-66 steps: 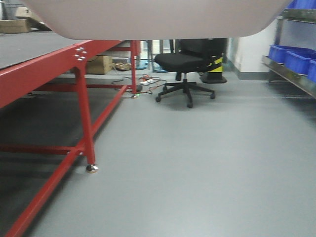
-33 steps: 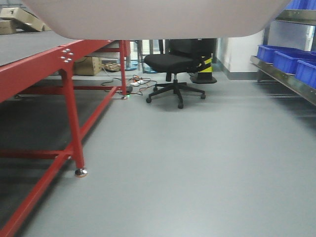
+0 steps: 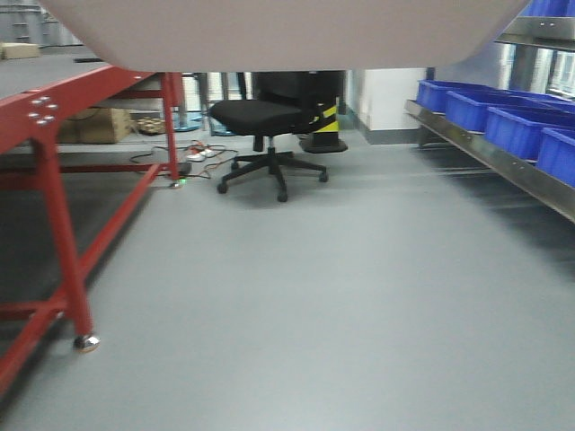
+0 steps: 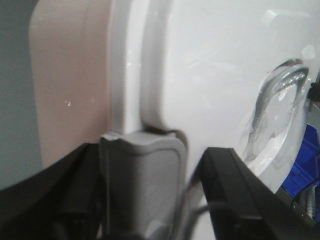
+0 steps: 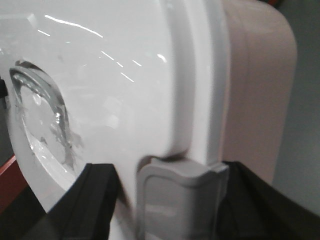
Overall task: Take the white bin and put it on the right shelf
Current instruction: 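Drive past the red table carrying the bin in both grippers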
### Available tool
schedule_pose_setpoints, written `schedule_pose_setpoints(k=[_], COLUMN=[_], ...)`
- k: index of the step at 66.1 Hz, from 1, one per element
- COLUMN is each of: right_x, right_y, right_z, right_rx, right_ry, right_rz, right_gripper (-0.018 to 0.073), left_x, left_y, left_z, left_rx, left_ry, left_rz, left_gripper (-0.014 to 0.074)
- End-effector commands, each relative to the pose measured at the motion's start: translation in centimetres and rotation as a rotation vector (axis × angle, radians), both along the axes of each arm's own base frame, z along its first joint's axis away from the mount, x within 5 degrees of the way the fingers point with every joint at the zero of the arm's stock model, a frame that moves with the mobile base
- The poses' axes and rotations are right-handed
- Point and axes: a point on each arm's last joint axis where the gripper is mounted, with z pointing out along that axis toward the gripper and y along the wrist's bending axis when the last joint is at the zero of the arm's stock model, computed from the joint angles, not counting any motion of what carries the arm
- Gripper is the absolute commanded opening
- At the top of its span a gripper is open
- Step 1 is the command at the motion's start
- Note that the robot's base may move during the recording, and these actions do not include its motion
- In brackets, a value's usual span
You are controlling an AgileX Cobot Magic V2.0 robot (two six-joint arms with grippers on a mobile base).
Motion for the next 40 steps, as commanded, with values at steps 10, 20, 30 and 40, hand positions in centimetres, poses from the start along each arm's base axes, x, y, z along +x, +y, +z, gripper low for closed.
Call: schedule_pose_setpoints(k=[10,20,30,40], right_x=[-2.46,-2.45,-2.45,-2.45], right_y=[1.77,1.76,1.77,1.77], right_z=[2.54,2.54,2.55,2.55], right_rx=[0.166,0.166,0.167,0.167], right_ry=[-0.032,-0.032,-0.032,-0.032], right_rz=[0.221,0.22,0.221,0.221], right_gripper=[0.0449,0.0449,0.0449,0.0449], left_x=[-2.11,-2.11,-2.11,-2.02], left_y=[-1.44,-1.44,-1.44,-1.43], left_z=[2.96,2.96,2.96,2.93], left_rx=[-0.208,-0.208,-0.208,-0.209], left_ry=[-0.032,-0.032,-0.032,-0.032], left_rz=[-0.159,-0.159,-0.159,-0.154], left_gripper=[0.0262,0.0262,0.0262,0.0262])
